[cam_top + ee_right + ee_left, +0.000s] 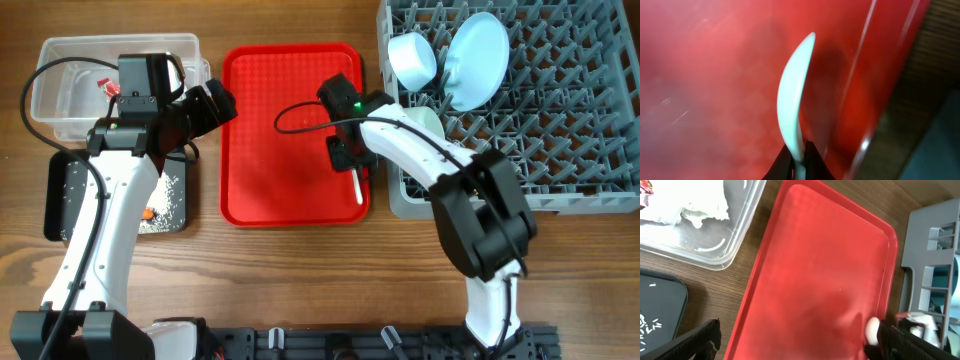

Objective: Sort waste into correct bins and load items into the dishwasher rack
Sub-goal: 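Lift the white spoon and lay it in the rack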

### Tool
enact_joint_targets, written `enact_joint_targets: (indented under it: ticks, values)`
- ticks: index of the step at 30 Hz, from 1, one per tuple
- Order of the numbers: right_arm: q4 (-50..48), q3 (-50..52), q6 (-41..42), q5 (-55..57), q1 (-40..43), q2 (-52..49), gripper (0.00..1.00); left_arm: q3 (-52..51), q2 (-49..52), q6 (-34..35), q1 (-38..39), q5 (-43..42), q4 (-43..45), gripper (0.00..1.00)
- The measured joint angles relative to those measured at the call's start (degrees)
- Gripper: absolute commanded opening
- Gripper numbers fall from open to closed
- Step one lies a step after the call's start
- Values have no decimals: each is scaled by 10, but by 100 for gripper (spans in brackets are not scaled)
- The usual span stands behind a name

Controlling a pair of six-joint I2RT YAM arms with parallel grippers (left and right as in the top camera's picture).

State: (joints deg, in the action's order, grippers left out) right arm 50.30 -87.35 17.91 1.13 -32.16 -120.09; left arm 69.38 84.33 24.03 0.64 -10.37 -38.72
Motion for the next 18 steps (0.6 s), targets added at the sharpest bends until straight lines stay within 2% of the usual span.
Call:
enact_joint_targets:
  ticks: [3,9,13,18]
  values:
    - [3,-15,-4,-16,1,44,4,0,0,0,0,0,0,100]
    - [-2,-57,-16,-33,25,205,4,0,0,0,0,0,0,100]
    - [8,-65,-14,-21,78,286,4,0,0,0,0,0,0,100]
    - [44,-66,28,39,164,310,5,0,0,0,0,0,0,100]
